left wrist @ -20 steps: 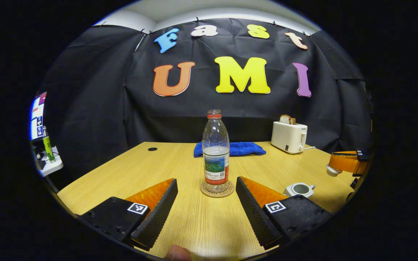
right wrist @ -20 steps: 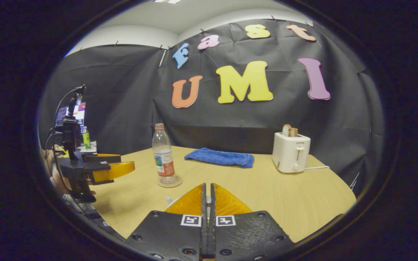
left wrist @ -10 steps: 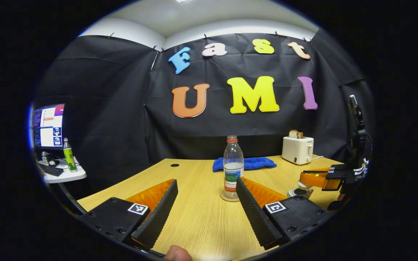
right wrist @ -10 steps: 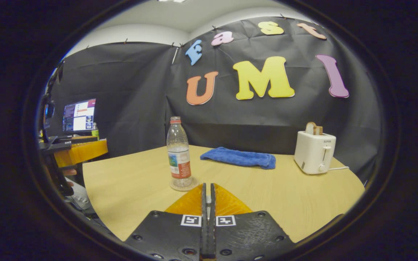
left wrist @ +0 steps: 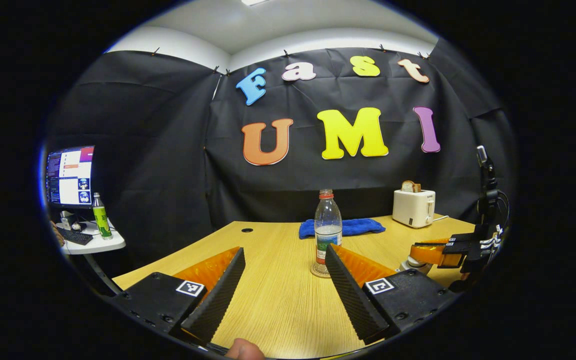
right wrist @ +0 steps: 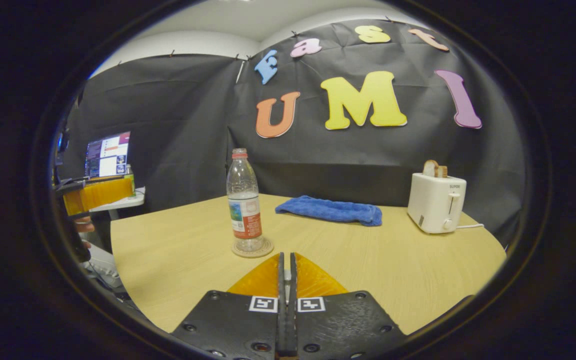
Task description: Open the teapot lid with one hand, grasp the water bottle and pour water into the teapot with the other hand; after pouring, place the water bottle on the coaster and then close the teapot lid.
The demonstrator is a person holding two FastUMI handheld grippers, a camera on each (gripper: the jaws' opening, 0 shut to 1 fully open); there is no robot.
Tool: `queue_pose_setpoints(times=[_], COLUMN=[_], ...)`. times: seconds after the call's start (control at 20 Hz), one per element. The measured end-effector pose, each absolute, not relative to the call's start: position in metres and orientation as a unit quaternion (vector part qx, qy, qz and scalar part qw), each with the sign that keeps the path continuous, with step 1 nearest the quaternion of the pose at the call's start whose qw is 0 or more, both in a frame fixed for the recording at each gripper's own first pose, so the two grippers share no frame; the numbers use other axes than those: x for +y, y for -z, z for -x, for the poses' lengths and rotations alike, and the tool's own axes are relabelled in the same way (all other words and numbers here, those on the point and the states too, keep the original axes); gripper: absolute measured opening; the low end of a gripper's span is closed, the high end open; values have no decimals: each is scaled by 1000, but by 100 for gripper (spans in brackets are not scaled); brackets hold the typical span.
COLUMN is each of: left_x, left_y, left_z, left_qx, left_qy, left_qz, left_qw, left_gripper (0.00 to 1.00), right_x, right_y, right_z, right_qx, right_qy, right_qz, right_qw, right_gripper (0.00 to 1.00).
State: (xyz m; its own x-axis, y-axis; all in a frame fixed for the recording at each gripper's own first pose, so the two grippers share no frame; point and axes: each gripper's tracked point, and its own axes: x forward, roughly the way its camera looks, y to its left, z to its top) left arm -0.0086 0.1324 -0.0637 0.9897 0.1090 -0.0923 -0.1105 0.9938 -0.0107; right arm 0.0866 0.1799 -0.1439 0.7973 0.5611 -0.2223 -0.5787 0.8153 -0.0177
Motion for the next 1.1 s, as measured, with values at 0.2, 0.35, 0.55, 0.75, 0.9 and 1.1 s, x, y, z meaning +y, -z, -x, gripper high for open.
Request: queue_pose_setpoints(times=[0.2, 0.35, 0.55, 0.75, 0.9, 1.1], left_x=[131, 128, 122, 114, 102, 72], left_y=[60, 59, 58, 55, 45, 32], left_z=[7, 8, 9, 11, 10, 4], left_qx=[42, 43, 45, 45, 35, 19], left_qy=[-56, -54, -51, -46, -42, -22], left_qz=[10, 11, 12, 19, 18, 38], left_qw=[998, 998, 998, 998, 998, 999], left_gripper=[100, 100, 100, 100, 100, 100], right_x=[180, 178, 178, 167, 138, 93], right_y=[149, 150, 148, 125, 87, 35], right_z=[-82, -83, -82, -79, -77, -59], right_qx=[106, 102, 102, 71, 25, -26], right_qy=[-302, -300, -299, -281, -231, -167], right_qz=[43, 40, 38, 24, 8, 14], right_qw=[946, 948, 948, 957, 972, 985], right_gripper=[0, 0, 7, 30, 88, 96])
